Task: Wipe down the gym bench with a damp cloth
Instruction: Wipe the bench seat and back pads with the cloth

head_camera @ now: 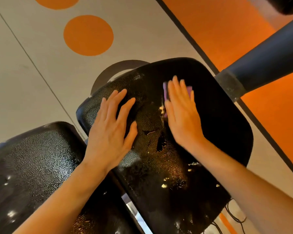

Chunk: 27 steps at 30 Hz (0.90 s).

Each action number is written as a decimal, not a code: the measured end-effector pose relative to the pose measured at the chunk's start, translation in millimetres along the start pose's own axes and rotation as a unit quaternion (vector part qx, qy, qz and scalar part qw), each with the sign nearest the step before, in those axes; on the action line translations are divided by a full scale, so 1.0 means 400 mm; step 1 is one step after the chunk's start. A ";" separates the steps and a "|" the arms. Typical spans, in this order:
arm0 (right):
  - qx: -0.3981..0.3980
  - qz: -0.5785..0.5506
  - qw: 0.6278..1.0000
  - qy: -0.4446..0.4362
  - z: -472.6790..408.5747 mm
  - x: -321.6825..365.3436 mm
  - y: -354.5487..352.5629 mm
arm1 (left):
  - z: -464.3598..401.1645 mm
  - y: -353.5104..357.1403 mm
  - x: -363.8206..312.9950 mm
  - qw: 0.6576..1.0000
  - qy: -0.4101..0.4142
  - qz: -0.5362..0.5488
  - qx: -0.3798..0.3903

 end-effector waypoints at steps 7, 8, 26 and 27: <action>0.032 -0.013 0.998 -0.049 0.149 0.014 0.010 | 0.076 -0.022 0.067 0.999 -0.017 -0.035 0.004; 0.050 -0.013 0.996 -0.067 0.212 0.013 0.007 | 0.079 -0.018 0.069 0.999 -0.013 -0.041 0.008; -0.018 0.018 0.999 0.040 -0.062 0.014 0.005 | 0.081 -0.007 0.076 0.999 -0.006 -0.050 0.009; -0.035 0.026 0.994 0.101 -0.105 0.011 0.004 | 0.081 -0.006 0.076 0.999 -0.007 -0.051 0.007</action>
Point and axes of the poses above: each hand's wrist, its own z-axis away from the middle knuckle, its own y-axis out of the palm, x = y × z, the point moved 7 cm from there along -z, towards the middle knuckle, and after that the axes turned 3 degrees about y, right-handed, at the moved point
